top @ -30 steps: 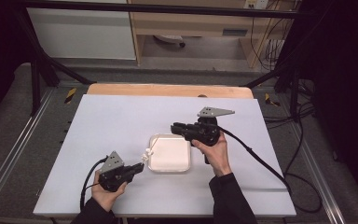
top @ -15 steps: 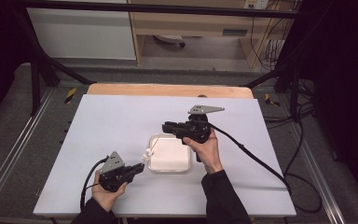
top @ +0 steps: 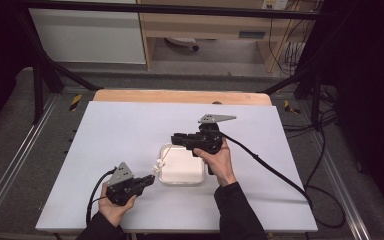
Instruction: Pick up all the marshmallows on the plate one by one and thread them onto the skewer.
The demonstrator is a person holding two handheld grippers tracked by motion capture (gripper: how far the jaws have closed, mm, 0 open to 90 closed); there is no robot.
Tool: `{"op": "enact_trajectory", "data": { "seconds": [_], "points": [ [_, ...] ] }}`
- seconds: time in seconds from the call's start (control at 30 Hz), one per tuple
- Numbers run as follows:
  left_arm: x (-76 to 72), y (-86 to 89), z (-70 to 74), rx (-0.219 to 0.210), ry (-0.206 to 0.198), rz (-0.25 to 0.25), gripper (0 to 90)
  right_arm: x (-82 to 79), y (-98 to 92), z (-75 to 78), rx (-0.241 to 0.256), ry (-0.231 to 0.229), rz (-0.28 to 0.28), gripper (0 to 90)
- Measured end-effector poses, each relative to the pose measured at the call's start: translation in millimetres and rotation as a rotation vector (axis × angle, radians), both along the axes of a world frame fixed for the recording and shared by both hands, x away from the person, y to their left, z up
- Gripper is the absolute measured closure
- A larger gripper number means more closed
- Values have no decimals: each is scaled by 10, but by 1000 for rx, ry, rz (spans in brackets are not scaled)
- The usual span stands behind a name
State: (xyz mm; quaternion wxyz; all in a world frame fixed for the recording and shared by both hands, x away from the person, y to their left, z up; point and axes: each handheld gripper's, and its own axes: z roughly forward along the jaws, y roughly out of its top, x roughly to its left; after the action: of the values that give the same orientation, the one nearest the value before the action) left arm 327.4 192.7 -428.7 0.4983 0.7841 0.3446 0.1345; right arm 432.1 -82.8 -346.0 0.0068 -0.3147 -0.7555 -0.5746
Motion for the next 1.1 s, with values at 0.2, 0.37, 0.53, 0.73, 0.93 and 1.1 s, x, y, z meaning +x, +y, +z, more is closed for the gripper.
{"op": "enact_trajectory", "data": {
  "seconds": [0.2,0.37,0.53,0.73,0.93,1.1],
  "points": [
    [-2,6,0,0,-1,3,884,7,19,-34,0,16,11,769],
    [-3,8,-5,3,0,5,884,0,39,-57,11,35,22,775],
    [-18,9,1,6,-17,6,885,-10,47,-66,28,45,31,781],
    [-21,10,0,3,-18,9,885,-26,65,-80,54,51,47,788],
    [-25,4,-7,8,-16,9,885,-64,87,-96,71,56,61,794],
    [-28,5,-2,7,-20,9,886,-84,97,-103,72,55,66,795]
  ]
}}
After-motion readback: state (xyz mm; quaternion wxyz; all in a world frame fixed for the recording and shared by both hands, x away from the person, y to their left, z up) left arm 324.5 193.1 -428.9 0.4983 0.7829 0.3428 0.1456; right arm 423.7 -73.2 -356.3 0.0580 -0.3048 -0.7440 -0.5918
